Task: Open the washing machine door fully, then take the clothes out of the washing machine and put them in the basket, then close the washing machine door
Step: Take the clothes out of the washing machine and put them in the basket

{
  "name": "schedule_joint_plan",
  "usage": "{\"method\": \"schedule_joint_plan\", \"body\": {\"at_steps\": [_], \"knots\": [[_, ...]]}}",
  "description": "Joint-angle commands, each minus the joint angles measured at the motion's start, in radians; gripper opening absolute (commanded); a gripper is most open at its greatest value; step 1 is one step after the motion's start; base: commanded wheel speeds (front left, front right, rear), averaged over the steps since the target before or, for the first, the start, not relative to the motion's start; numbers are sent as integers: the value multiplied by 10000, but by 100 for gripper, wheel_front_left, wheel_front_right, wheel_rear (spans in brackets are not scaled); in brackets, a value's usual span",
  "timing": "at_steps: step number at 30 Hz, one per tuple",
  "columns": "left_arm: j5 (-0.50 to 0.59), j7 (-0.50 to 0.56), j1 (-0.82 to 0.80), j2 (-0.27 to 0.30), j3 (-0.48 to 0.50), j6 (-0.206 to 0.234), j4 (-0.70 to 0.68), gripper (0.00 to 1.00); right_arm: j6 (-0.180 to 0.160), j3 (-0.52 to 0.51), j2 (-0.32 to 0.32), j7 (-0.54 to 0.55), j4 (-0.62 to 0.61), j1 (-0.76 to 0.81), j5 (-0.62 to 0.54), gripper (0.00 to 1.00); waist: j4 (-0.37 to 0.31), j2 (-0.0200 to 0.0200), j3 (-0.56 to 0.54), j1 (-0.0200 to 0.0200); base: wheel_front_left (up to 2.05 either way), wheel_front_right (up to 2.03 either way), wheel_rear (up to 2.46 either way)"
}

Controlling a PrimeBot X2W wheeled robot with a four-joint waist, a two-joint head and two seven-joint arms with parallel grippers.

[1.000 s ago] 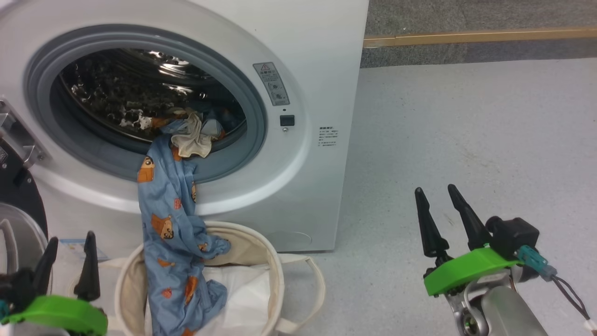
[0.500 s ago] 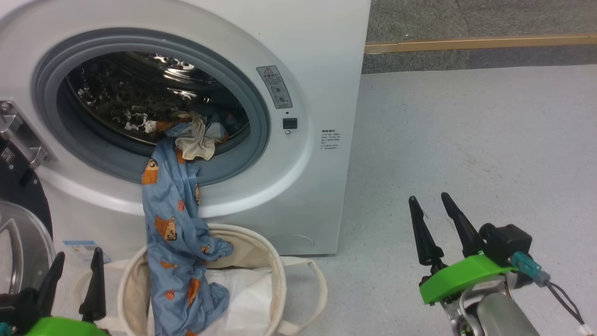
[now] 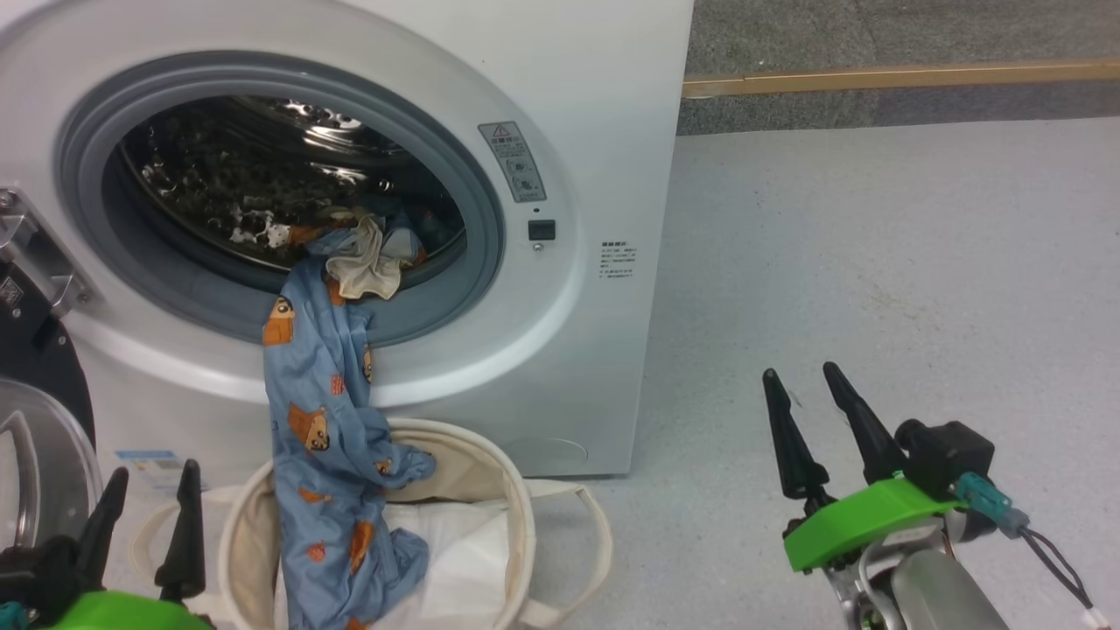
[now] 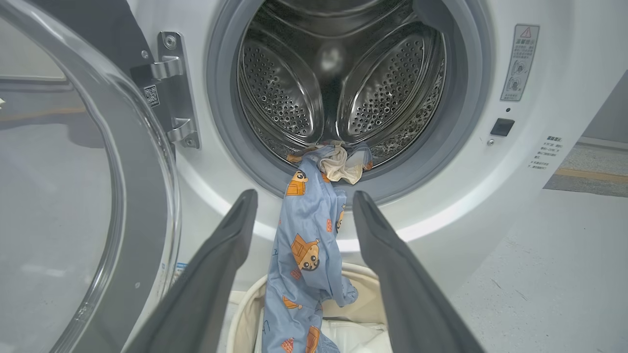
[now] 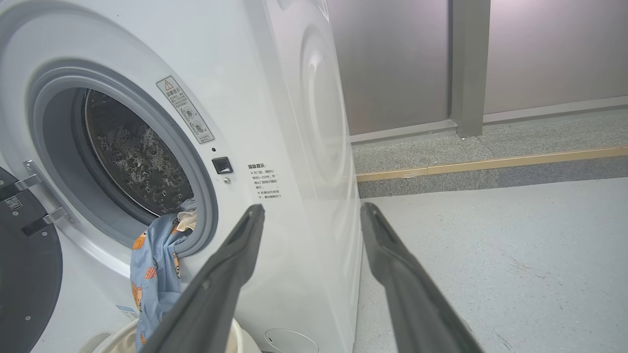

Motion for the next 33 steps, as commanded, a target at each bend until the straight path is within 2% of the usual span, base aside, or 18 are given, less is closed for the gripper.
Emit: {"method": "schedule_joint_plan", "body": {"at_steps": [1, 10, 14, 20, 23, 33], "knots": [[33, 11, -618, 316, 344, 55, -310, 100, 8, 271, 53, -122, -297, -253, 54, 100, -2, -1, 29, 0, 0, 0, 0], [203, 446, -1736, 257, -276, -272, 277, 100, 8, 347, 53, -122, -320, -384, 15, 100, -46, -1, 301, 0, 0, 0, 0], [289, 743, -2705, 175, -659, -580, 1050, 100, 8, 391, 53, -122, -409, -548, 14, 100, -212, -1, 673, 0, 0, 0, 0], [655, 1099, -4527, 173, -1218, -1033, 2633, 100, 8, 391, 53, -122, -657, -855, 52, 100, -533, -1, 1554, 0, 0, 0, 0], [1224, 1088, -5544, 317, -1610, -1114, 3540, 100, 8, 348, 53, -122, -825, -1017, 75, 100, -714, -1, 2051, 0, 0, 0, 0], [1762, 1255, -8696, 431, -2158, -1627, 6766, 100, 8, 273, 53, -122, -1338, -1512, 214, 100, -1266, -1, 3660, 0, 0, 0, 0]]}}
